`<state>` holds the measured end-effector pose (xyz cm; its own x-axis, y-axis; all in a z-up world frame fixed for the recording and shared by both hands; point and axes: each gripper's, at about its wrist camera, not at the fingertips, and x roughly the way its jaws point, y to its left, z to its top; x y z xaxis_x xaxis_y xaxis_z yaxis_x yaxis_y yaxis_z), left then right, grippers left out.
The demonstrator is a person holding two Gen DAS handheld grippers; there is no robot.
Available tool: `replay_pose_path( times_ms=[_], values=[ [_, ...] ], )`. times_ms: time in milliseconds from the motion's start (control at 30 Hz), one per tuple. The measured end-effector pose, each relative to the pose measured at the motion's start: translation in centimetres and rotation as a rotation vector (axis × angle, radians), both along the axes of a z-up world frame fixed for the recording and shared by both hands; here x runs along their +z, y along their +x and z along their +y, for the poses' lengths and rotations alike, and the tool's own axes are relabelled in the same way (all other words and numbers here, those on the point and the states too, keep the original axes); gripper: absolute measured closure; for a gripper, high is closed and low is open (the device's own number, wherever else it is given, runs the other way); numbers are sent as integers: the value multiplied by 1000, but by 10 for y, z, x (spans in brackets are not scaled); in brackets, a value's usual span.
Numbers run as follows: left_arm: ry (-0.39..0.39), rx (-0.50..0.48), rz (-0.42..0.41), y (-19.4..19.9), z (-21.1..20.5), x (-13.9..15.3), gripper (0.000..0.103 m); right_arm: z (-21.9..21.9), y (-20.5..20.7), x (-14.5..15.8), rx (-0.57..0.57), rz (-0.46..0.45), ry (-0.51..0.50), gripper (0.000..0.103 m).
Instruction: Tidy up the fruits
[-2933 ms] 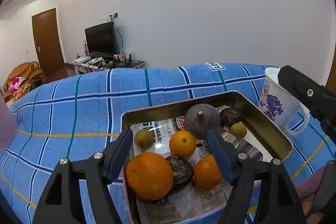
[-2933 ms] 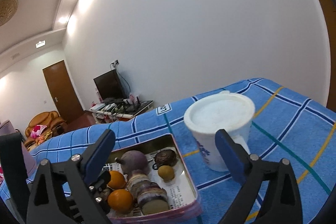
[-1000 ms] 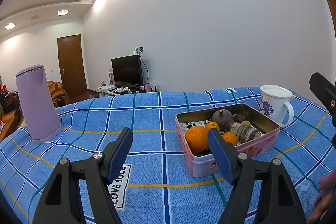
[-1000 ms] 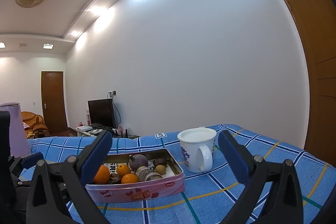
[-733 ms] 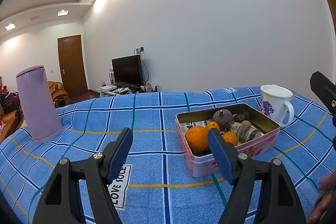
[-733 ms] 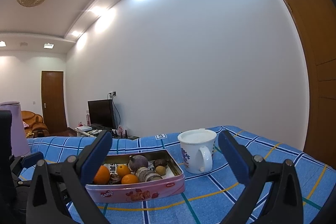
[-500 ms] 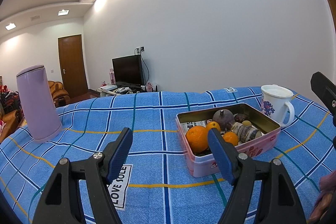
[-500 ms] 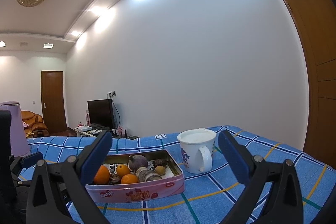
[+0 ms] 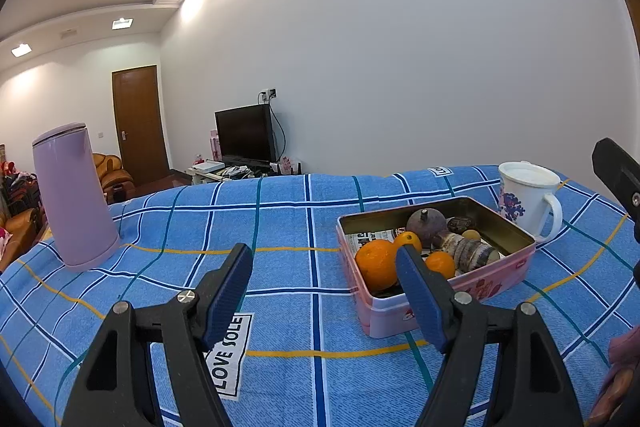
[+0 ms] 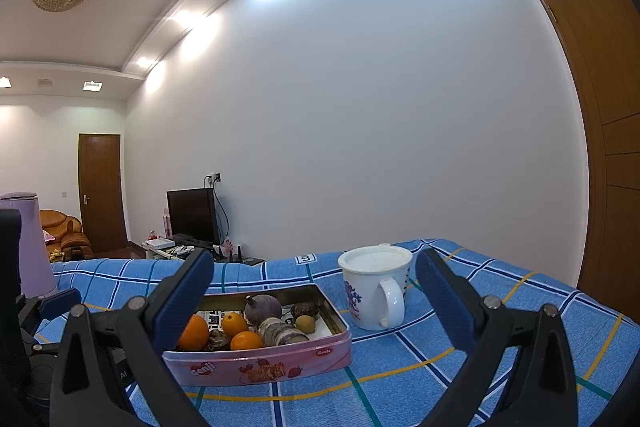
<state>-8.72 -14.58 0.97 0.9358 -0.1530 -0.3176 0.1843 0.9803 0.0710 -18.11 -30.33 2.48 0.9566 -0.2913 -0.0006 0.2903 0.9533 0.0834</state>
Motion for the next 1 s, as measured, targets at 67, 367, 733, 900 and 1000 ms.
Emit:
replay_pose_path(
  times_ms=[67,367,733,900,1000],
  values=[
    [1,0,0,0,0,0,27,0,0,0,0,0,0,0],
    [4,1,1,1,0,0,27,0,0,0,0,-1,-1,0],
    [9,6,9,1,-1,-1,27,-1,1,-2,-1,-2,-6,0],
    [13,5,7,1,-2,-1,27,-1,1,-1,-1,-1,-5,0],
    [13,6,7,1,-1,-1,27,-1,1,-1,-1,-1,-5,0]
  ],
)
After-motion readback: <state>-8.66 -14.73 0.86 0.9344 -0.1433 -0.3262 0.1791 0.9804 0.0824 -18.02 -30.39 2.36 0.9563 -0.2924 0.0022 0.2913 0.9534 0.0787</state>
